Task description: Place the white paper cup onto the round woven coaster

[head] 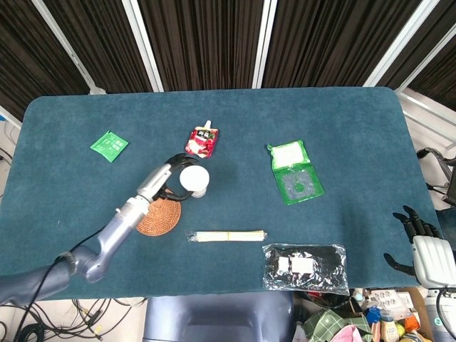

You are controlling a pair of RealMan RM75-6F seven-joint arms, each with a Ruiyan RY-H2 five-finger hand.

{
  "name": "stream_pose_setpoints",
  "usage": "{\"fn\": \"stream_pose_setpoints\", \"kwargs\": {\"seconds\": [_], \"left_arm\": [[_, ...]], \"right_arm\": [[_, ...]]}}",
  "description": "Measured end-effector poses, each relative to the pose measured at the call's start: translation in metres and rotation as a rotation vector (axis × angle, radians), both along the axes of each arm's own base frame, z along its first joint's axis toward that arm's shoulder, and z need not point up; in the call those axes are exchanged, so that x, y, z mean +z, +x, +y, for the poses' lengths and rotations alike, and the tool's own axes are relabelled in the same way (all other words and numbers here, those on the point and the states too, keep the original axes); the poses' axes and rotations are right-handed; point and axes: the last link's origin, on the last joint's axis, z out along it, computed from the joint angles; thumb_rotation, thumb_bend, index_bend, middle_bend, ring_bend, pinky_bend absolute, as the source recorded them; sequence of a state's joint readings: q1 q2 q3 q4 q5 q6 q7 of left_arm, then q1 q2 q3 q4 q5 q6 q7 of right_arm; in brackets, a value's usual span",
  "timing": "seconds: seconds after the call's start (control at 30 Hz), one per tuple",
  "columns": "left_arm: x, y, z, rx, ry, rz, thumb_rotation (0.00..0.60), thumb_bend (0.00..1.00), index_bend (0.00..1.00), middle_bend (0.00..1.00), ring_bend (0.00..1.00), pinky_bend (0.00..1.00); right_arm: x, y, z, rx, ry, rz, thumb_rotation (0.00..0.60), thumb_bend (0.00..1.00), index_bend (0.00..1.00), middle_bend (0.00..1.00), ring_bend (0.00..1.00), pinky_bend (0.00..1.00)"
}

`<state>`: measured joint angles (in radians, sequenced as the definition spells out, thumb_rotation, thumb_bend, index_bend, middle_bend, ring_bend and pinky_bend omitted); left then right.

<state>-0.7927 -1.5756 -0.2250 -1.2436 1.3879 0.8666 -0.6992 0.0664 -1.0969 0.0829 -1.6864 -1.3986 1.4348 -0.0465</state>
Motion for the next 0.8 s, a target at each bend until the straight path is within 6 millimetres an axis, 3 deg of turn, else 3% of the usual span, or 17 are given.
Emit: {"fn": "stream_pose_setpoints", "kwargs": {"seconds": [0.17,0.37,0.57,0.8], "left_arm": [[0.032,-0.030,-0.021,0.002,0.008,0.056,0.600,0.34,0.22,0.31,0.00,0.00],[0.056,-0.075,-0.053,0.052,0.004,0.103,0.600,0.34,0.21,0.31,0.00,0.00],[0.062,-0.105,-0.067,0.099,0.007,0.097,0.600,0.34,0.21,0.31,0.00,0.00],[0.056,-0.119,-0.064,0.094,0.003,0.070,0.600,0.34,0.21,0.29,0.00,0.00]], "right_arm": [[0.000,0.000,0.000,0.001,0.003,0.006,0.600,0.10,0.18,0.05,0.19,0.19],[0.000,0.001,0.001,0.004,0.001,0.009,0.600,0.10,0.18,0.05,0.19,0.19],[0.000,0.000,0.001,0.002,0.001,0.010,0.600,0.10,0.18,0.05,0.19,0.19],[-0.001,0.000,0.000,-0.003,0.007,0.015,0.600,0.10,0.18,0.05,0.19,0.19]]}}
